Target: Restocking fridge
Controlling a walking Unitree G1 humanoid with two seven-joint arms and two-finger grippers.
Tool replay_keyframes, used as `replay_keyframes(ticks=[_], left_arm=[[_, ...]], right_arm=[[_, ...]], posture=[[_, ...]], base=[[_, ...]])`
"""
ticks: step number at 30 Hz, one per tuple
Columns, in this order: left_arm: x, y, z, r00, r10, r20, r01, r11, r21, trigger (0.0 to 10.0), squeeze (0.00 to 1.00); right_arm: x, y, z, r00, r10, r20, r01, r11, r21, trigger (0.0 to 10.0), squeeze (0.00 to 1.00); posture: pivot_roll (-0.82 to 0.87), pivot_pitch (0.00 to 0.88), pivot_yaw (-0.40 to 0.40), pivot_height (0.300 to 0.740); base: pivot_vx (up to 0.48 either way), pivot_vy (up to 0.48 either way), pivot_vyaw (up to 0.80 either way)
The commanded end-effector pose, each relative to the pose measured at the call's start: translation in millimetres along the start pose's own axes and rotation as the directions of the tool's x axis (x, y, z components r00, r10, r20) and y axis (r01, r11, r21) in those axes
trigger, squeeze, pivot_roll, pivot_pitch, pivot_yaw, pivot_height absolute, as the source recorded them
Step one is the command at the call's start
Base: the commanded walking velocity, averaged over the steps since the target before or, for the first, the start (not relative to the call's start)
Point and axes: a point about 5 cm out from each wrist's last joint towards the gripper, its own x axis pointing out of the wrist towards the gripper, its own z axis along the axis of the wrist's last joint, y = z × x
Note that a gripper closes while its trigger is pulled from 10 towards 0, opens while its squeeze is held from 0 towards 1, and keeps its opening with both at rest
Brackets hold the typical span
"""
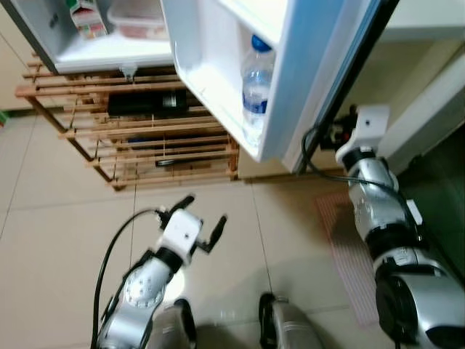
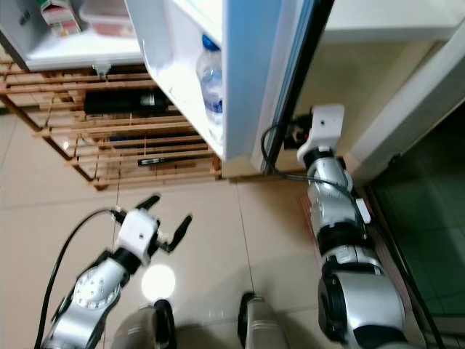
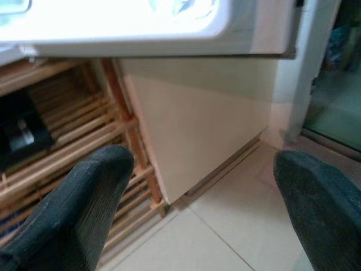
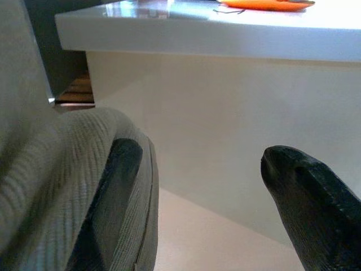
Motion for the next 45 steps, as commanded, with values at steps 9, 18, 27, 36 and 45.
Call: replay_keyframes(ticks=[9, 18, 27, 36, 45], left_arm=[[-62.6, -29.3, -126, 0.744, 0.077, -0.664, -0.136, 0.990, -0.038, 10.0, 0.00], [-47.5, -49.3, -125, 0.760, 0.019, -0.650, -0.106, 0.990, -0.094, 10.0, 0.00], [-55.8, -71.7, -137, 0.634, -0.054, -0.771, 0.003, 0.998, -0.067, 10.0, 0.00], [-25.9, -62.2, -120, 0.745, 0.092, -0.661, -0.115, 0.993, 0.010, 10.0, 0.00], [31.1, 32.3, -37, 0.933, 0.320, -0.165, -0.329, 0.944, -0.029, 10.0, 0.00]], right_arm=[[11.4, 32.2, 21, 0.993, 0.095, 0.071, -0.097, 0.995, 0.026, 10.0, 0.00], [2.2, 78.2, 40, 0.963, 0.233, 0.137, -0.257, 0.947, 0.193, 10.0, 0.00], [-37.8, 139.2, 90, 0.778, 0.576, 0.251, -0.620, 0.639, 0.456, 10.0, 0.00], [-28.0, 92.3, 76, 0.896, 0.427, 0.123, -0.443, 0.835, 0.328, 10.0, 0.00], [-35.5, 15.0, 46, 0.999, 0.012, -0.046, -0.009, 0.998, 0.055, 10.0, 0.00]], posture=[[0.07, 0.167, -0.034, 0.740], [0.07, 0.146, -0.050, 0.740], [0.05, 0.143, -0.051, 0.740], [0.05, 0.137, -0.056, 0.740], [0.06, 0.101, -0.034, 0.740]], base=[[0.000, 0.000, 0.00], [0.000, 0.000, 0.00], [0.000, 0.000, 0.00], [0.000, 0.000, 0.00], [0.000, 0.000, 0.00]])
